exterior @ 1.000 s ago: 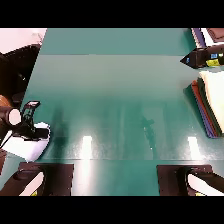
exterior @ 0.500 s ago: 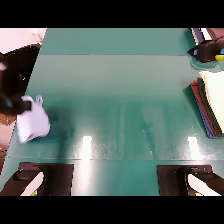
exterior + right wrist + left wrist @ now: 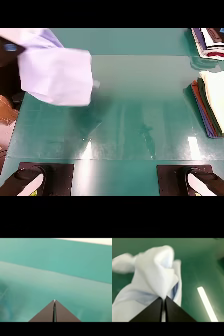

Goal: Fold the shirts.

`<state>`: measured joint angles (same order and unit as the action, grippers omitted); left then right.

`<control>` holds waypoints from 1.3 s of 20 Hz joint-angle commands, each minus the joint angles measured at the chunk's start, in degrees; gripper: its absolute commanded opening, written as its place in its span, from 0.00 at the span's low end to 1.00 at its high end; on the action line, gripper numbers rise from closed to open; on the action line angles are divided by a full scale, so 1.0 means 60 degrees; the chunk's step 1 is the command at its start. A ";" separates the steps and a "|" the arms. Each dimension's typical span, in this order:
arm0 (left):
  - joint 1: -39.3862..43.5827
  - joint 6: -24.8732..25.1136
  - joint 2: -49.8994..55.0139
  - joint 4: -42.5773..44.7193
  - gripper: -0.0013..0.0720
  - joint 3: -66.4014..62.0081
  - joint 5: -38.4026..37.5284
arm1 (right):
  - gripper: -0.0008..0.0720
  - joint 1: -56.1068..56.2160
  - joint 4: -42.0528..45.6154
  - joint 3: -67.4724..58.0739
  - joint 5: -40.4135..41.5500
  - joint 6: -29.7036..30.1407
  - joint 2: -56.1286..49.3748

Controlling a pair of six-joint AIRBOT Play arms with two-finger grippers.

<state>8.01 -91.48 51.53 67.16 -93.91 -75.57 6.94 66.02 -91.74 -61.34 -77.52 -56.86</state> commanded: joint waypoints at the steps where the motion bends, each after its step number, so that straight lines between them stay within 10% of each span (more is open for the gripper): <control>1: 0.2317 0.0069 0.1402 0.0517 0.04 -0.0270 0.0386 | 0.03 -0.0368 -0.0007 -0.0958 -0.0630 -0.0004 -0.0353; 5: 0.5526 0.0510 0.3774 0.1472 0.05 -0.0270 0.0277 | 0.03 -0.0605 -0.0007 -0.2036 -0.1326 -0.0007 -0.0860; 6: 0.6000 0.0929 0.4295 0.1472 0.23 -0.0270 0.0364 | 0.03 -0.0605 -0.0011 -0.2153 -0.1457 -0.0004 -0.0947; 7: 0.6298 0.1078 0.4750 0.1490 0.68 -0.0273 0.0550 | 0.03 -0.0601 -0.0011 -0.2211 -0.1588 -0.0007 -0.1016; 8: 0.6335 0.1075 0.5016 0.1512 0.76 -0.0280 0.0699 | 0.03 -0.0601 -0.0011 -0.2233 -0.1730 -0.0007 -0.1078; 18: 0.1392 0.0532 0.4932 0.1337 0.75 0.1614 0.0386 | 0.03 -0.0594 -0.0076 -0.2229 -0.2590 -0.0007 -0.1679; 26: 0.0914 0.1162 0.4936 -0.0299 0.75 0.5457 0.1472 | 0.03 -0.0299 0.0000 -0.2222 -0.2441 -0.0007 -0.1767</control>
<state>14.15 -85.62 81.10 68.79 -67.79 -69.78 4.71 65.78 -105.06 -76.25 -77.56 -67.33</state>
